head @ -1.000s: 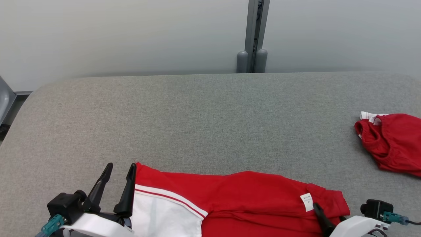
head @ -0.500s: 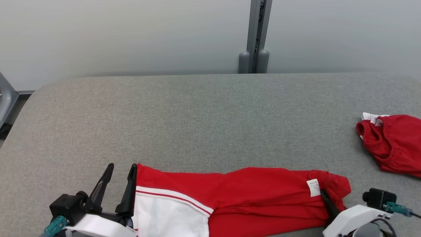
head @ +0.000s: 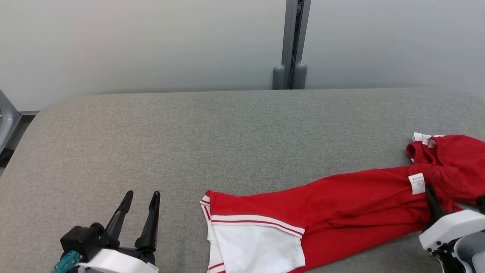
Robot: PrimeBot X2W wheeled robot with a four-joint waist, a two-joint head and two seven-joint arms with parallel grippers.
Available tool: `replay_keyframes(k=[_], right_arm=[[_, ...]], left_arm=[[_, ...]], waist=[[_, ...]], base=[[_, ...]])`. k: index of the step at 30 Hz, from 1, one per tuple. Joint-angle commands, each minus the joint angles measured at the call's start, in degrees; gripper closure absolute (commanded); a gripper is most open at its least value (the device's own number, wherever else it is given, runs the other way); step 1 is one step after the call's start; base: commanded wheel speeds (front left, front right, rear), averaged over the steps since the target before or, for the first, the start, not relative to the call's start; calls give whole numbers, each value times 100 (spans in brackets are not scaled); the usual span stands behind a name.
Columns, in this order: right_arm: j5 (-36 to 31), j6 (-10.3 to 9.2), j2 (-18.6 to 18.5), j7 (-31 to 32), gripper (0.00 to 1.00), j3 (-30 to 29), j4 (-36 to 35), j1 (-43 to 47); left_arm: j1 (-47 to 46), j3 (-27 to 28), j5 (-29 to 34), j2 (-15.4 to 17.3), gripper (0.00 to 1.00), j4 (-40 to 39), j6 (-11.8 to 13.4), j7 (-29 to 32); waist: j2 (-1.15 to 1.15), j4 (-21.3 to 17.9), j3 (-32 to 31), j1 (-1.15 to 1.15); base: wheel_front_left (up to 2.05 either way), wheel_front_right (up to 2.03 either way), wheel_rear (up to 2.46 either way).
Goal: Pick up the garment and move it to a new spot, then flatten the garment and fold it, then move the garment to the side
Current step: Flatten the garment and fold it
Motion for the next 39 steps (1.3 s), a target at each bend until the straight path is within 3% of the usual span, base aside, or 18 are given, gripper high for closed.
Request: replay_keyframes(k=[1, 5, 11, 19, 28, 39], right_arm=[[-55, 0, 0, 72, 100, -58, -217, -4], [-127, 0, 134, 276, 100, -45, -687, 127], [-69, 1, 537, 927, 100, 139, -1969, 456], [522, 0, 842, 1649, 100, 924, -2995, 780], [1015, 1, 859, 1479, 100, 1963, -2429, 662], [1784, 1, 855, 719, 100, 3077, -864, -39]], left_arm=[[76, 34, 52, -1, 0, 43, -32, -23], [116, 52, 74, -43, 0, 101, -32, -23], [91, 83, 101, -56, 0, 185, -42, -24], [-1, 77, 133, -68, 0, 229, -61, -24], [-18, 271, 311, -222, 0, 103, -100, -24], [43, 367, 494, -451, 0, 226, -241, -24]], waist=[[0, 27, -55, 0], [0, 54, -107, 0], [0, 110, -153, 0], [0, 317, -130, 0], [0, 868, -101, 0], [0, 1453, -154, 0]], base=[[0, 0, 0], [0, 0, 0], [0, 0, 0], [0, 0, 0], [0, 0, 0], [0, 0, 0]])
